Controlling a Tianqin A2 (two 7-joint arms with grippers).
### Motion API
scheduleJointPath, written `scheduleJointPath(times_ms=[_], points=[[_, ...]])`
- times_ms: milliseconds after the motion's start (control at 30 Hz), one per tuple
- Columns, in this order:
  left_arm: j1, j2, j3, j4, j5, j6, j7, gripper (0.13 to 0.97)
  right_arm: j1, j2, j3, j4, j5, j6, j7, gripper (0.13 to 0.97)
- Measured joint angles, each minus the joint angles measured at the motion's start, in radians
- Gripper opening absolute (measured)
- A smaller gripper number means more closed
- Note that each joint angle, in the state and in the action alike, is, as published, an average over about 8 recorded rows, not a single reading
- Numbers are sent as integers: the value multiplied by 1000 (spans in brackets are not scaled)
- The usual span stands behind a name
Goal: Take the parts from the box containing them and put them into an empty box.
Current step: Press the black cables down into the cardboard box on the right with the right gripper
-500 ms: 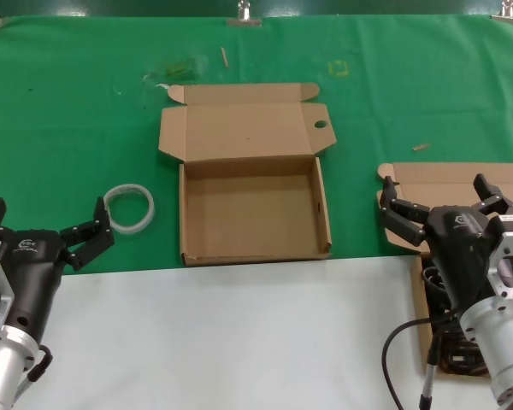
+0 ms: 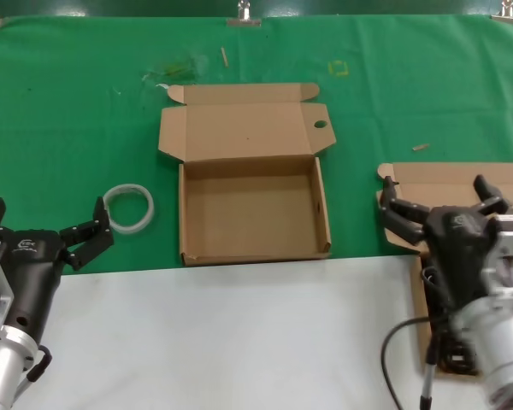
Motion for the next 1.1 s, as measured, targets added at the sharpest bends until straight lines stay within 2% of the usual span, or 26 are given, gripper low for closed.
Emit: scheduleJointPath(times_ms=[100, 233, 433, 800, 1100], points=[[0, 0, 0, 0, 0, 0, 0, 966, 8, 0, -70, 5, 89, 87, -66, 966], [0, 0, 0, 0, 0, 0, 0, 966, 21, -2, -173, 20, 254, 249, -220, 966], [0, 0, 0, 0, 0, 0, 0, 966, 16, -3, -232, 53, 407, 488, -482, 966], [0, 0, 0, 0, 0, 0, 0, 966, -46, -3, -178, 173, 523, 860, -963, 966], [0, 0, 0, 0, 0, 0, 0, 966, -21, -3, -103, 220, 626, 1005, -1389, 966]])
